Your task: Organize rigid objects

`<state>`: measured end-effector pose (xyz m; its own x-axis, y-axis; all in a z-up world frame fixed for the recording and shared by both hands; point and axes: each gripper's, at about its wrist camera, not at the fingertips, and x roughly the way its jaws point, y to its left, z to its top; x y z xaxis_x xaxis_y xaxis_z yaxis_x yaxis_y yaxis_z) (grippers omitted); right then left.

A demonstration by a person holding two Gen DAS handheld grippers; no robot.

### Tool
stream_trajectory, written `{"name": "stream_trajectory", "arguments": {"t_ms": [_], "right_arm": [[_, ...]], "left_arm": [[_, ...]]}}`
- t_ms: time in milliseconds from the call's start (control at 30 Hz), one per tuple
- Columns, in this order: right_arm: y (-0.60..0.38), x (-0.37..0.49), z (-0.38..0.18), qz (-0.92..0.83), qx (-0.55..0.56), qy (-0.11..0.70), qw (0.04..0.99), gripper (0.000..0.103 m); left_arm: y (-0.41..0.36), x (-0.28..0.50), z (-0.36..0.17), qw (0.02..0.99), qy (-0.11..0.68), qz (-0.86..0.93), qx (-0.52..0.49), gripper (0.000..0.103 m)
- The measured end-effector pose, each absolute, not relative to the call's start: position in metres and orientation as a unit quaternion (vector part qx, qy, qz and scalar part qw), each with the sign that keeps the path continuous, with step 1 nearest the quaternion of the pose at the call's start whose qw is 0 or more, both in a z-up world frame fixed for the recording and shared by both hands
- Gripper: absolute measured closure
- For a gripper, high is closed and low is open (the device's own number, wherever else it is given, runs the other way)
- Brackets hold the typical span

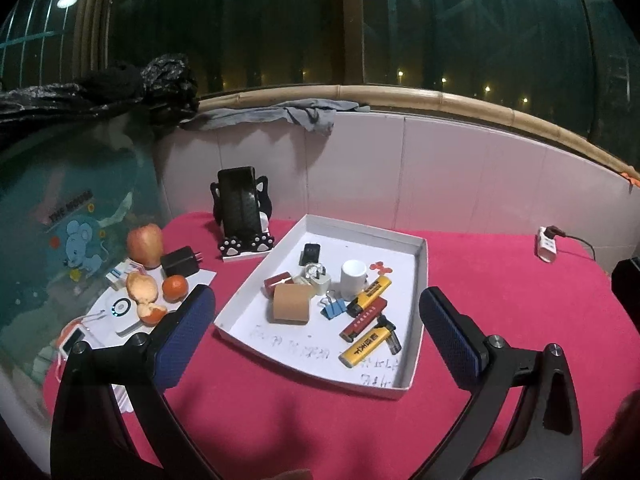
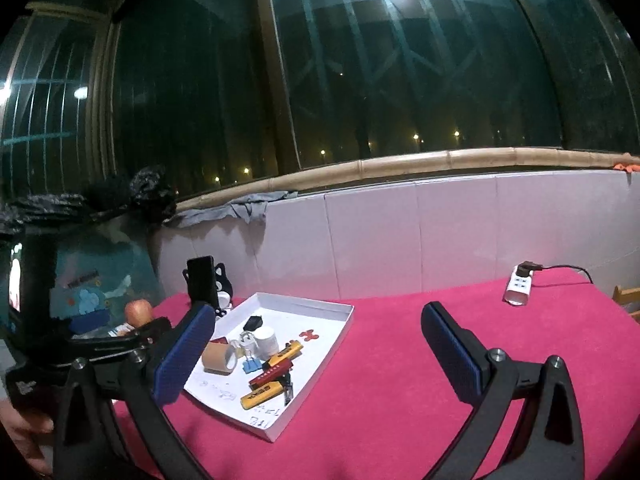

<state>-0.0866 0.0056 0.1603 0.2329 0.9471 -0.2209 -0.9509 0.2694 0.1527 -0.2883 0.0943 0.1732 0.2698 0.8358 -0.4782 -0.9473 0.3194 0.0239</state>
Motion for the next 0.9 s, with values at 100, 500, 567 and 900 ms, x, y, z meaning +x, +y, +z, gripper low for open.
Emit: {"name": "stream_trajectory", "arguments": {"t_ms": [100, 500, 567, 900], "right_arm": [[-0.002, -0.088, 0.163, 0.602, -0.001, 0.13, 0.788, 0.0], [-0.026, -0.104, 0.165, 0.599, 0.01, 0.12, 0.791, 0.0], [-0.03, -0.104, 0.166, 0.598, 0.013, 0.12, 0.793, 0.0], [-0.045, -0.102, 0.165, 0.589, 0.015, 0.13, 0.798, 0.0]], "left_arm": [[0.084, -0.288, 0.177, 0.787, 0.207, 0.568, -0.125, 0.0], [0.058, -0.293, 0.185, 0.793, 0.21, 0.559, -0.12, 0.0], [0.055, -0.296, 0.185, 0.791, 0.21, 0.562, -0.122, 0.0], [0.041, -0.299, 0.186, 0.788, 0.21, 0.568, -0.113, 0.0]]}}
